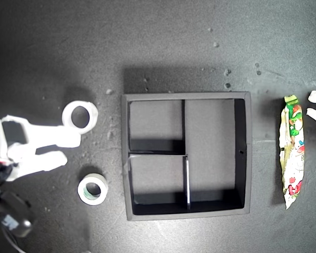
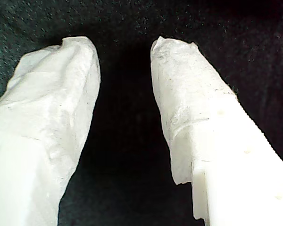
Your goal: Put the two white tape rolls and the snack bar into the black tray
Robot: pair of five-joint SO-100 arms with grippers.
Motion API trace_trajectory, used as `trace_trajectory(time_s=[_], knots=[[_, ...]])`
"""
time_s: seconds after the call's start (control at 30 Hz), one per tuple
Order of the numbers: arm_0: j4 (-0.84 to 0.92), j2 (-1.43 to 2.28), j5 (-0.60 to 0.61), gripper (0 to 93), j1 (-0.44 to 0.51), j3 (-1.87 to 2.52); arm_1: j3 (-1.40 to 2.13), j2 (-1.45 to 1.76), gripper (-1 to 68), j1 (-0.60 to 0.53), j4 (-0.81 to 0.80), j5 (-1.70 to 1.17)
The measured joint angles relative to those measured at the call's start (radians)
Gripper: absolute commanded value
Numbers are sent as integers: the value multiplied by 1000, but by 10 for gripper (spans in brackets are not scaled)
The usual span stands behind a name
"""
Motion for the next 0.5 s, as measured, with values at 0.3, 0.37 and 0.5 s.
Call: trace_trajectory(time_s=[0.3,0.37,0.5], knots=[[6,-314,0,161,-95,-78,-308,-2,88,-14,67,-534],[6,-373,-6,161,-103,-100,-364,-5,121,-64,83,-641],[6,-460,-6,160,-106,-137,-399,-6,197,-184,94,-759]])
